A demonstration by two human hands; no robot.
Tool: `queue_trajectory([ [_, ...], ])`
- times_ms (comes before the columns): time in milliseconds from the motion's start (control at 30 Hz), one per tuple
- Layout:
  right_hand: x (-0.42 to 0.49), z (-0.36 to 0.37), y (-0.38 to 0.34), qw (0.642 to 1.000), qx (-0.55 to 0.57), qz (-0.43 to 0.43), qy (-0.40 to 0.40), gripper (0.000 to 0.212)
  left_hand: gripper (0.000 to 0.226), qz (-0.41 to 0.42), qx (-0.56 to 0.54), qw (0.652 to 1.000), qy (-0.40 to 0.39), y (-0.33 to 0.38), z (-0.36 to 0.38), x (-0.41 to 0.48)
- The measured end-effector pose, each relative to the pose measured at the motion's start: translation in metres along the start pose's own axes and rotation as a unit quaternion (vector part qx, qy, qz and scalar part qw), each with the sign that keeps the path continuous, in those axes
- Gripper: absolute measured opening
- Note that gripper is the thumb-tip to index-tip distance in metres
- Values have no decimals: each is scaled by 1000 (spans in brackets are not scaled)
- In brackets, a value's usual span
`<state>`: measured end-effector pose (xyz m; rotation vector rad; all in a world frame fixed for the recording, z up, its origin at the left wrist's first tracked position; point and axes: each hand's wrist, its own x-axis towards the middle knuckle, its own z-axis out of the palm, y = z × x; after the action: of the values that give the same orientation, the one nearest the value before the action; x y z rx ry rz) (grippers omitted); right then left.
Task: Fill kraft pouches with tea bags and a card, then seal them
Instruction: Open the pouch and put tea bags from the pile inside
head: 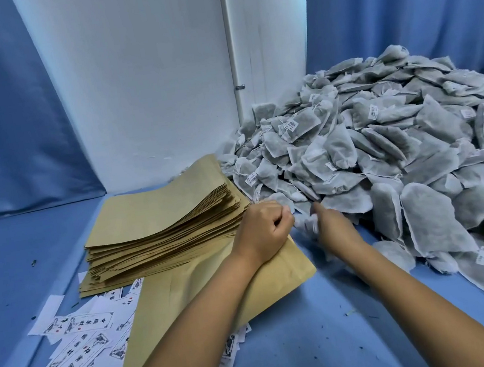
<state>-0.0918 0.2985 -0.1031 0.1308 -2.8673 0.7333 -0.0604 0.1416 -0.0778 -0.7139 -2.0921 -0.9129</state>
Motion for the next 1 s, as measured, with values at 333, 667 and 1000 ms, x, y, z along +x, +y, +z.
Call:
queue_trajectory([
  [333, -20, -18, -20, 786, 595, 62, -159, 32, 41, -35, -14, 998, 59, -6, -1, 0],
  [667, -29, -10, -42, 917, 173, -176, -314, 20, 44, 30, 23, 998, 44, 6, 6, 5],
  [1000, -31, -9, -34, 923, 189, -9, -335, 34, 46, 62, 64, 995, -36, 18, 19, 13],
])
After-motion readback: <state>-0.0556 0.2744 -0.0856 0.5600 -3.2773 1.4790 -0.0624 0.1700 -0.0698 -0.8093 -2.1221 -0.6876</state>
